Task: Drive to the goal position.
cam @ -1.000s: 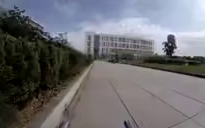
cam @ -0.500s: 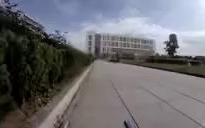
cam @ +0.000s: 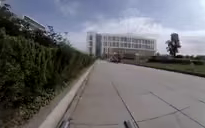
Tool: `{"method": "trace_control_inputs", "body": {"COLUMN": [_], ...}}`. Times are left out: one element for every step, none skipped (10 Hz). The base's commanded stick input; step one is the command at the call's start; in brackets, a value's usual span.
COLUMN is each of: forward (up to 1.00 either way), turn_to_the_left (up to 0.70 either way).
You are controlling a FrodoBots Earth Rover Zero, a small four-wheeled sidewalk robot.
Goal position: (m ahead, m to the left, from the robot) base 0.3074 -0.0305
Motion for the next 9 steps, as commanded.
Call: {"method": "trace_control_inputs", "body": {"forward": [0.00,0.00,0.28,0.53,0.67,0.70,0.70,0.70,0.70], "turn_to_the_left": [0.00,0.00,0.00,0.05,0.12,0.14,0.03,0.00,0.00]}}
